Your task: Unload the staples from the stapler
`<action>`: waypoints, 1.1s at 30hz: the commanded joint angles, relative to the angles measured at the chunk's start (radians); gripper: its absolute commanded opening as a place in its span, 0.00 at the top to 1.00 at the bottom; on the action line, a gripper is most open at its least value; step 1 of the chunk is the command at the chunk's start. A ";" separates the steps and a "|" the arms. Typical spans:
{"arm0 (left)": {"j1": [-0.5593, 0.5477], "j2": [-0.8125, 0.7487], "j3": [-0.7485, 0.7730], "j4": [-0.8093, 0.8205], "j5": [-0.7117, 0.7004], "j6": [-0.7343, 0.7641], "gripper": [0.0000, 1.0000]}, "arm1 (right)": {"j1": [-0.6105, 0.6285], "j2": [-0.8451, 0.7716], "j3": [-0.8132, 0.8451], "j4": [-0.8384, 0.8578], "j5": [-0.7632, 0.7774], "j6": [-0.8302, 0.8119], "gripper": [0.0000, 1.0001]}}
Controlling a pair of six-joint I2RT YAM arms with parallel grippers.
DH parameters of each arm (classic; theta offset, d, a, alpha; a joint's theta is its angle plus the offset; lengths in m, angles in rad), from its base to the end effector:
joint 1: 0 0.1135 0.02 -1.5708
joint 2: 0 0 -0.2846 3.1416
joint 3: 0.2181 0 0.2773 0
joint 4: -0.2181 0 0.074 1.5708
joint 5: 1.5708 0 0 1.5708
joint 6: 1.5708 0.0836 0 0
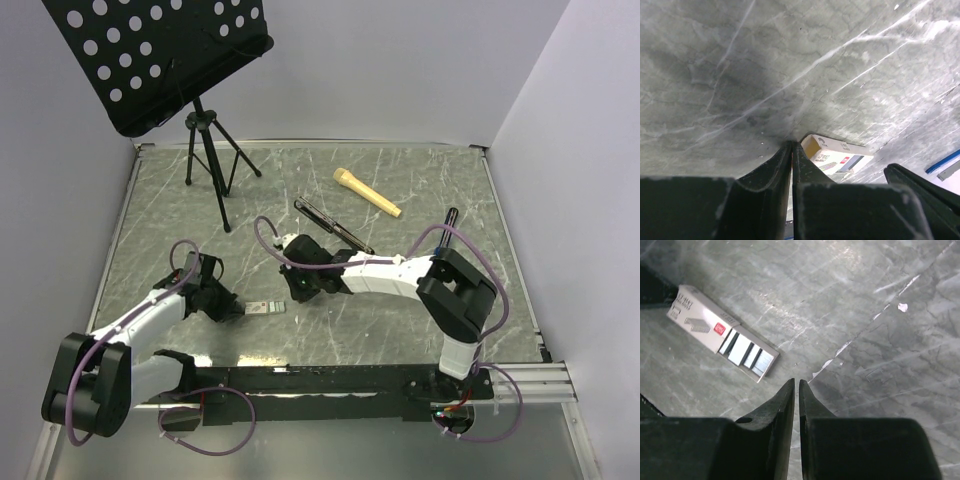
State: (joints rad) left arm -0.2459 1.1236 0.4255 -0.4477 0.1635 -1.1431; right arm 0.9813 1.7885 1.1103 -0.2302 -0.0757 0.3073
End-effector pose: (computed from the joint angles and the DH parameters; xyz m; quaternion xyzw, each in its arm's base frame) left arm 0.1979 -0.0637 0.0995 -0.4070 0.8853 -0.1959 0.1104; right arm 0.2320 0.3582 0.1442 -0.3241 0.8878 0.2238 0.2383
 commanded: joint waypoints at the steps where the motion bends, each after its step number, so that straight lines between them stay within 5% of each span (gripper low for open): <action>1: -0.013 -0.004 -0.042 -0.040 -0.019 -0.018 0.88 | 0.026 0.025 0.037 -0.023 0.066 0.087 0.84; 33: -0.184 0.102 0.013 0.040 -0.044 -0.127 0.90 | 0.066 0.149 0.112 0.077 0.031 0.207 0.79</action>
State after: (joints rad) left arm -0.3901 1.1828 0.4419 -0.3828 0.1543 -1.2247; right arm 1.0565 1.9118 1.1900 -0.2180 -0.0288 0.4770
